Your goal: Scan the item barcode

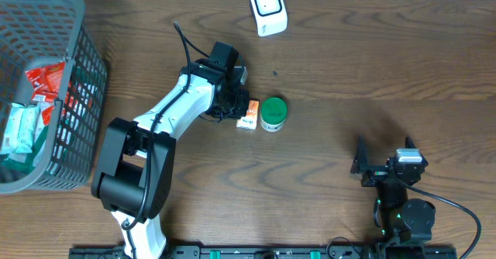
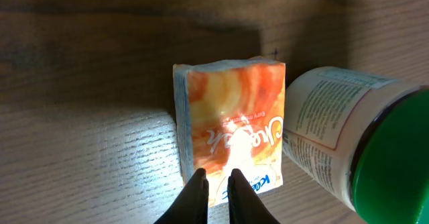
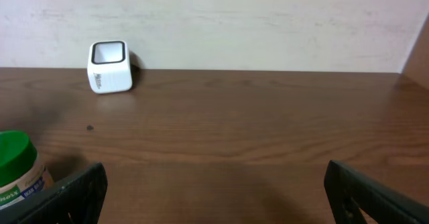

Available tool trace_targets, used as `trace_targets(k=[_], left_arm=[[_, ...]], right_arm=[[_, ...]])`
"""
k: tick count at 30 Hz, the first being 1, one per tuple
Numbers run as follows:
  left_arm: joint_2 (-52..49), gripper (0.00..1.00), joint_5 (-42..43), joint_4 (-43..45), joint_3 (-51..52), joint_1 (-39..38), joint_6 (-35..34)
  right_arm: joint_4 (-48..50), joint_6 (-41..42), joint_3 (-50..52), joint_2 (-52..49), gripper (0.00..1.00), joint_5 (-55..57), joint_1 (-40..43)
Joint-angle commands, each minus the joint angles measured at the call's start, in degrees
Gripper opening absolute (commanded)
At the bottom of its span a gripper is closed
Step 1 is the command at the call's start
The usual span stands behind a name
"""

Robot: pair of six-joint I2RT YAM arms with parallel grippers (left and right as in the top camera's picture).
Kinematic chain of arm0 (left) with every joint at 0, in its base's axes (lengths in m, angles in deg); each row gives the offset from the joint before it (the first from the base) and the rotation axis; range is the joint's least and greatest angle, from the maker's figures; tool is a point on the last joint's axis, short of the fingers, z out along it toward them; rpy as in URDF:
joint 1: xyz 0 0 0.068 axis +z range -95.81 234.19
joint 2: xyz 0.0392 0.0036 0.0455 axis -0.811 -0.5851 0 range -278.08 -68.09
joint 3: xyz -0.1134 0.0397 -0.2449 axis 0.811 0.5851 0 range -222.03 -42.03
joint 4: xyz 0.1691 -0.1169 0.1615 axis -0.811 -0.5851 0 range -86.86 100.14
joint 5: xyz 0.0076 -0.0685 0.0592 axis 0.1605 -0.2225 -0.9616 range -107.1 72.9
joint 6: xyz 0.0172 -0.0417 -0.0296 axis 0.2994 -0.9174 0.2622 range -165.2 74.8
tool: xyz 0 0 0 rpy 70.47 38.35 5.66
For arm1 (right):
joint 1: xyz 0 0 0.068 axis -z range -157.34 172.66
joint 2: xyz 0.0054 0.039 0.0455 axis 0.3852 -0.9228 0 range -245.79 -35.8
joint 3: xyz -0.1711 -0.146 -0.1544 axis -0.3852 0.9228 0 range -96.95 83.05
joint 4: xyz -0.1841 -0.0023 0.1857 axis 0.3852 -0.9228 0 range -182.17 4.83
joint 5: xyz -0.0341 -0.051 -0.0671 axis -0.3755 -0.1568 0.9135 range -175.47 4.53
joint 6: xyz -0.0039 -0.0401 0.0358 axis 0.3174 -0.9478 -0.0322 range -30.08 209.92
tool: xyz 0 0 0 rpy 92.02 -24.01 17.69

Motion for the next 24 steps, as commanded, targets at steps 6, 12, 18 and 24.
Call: trace_targets(k=[6, 12, 18, 24], left_arm=[[-2.43, 0.12, 0.48, 1.27, 0.55, 0.17, -0.98], [-3.96, 0.11, -3.87, 1.16, 0.57, 0.17, -0.98], [-3.96, 0.1, -9.31, 0.04, 0.57, 0.31, -0.96], [-3.96, 0.1, -10.49, -0.48, 0.57, 0.31, -0.98]], right_arm=[[-0.22, 0.57, 0.09, 0.09, 0.99, -0.28, -0.07], [-0.22, 0.57, 0.09, 0.09, 0.99, -0.28, -0.07], [-0.22, 0.57, 0.09, 0.09, 0.99, -0.28, -0.07], [-0.22, 0.57, 0.09, 0.09, 0.99, -0.28, -0.07]])
